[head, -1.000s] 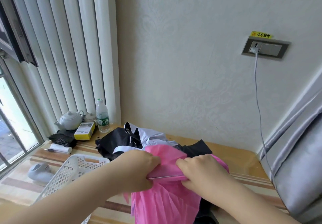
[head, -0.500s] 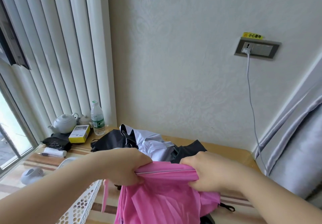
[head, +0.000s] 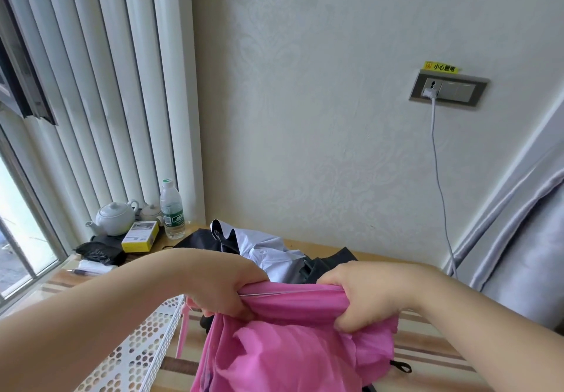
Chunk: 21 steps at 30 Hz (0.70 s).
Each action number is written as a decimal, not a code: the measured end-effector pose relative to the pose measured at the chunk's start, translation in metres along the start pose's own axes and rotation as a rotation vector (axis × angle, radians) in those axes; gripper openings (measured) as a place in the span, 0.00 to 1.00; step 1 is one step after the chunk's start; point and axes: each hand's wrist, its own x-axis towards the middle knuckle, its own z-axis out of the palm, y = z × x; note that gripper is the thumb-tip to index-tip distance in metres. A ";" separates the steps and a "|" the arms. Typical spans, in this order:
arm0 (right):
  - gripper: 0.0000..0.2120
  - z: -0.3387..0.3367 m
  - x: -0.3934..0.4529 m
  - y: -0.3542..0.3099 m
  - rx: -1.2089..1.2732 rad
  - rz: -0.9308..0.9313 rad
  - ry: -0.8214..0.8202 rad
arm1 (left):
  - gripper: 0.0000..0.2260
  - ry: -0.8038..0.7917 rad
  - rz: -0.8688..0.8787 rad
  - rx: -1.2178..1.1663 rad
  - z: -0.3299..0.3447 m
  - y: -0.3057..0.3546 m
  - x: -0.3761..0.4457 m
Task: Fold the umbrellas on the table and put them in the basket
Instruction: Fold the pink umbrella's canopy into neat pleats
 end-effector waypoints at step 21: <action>0.21 -0.008 0.008 0.015 0.259 -0.012 -0.075 | 0.13 0.124 0.034 0.144 -0.015 0.003 0.003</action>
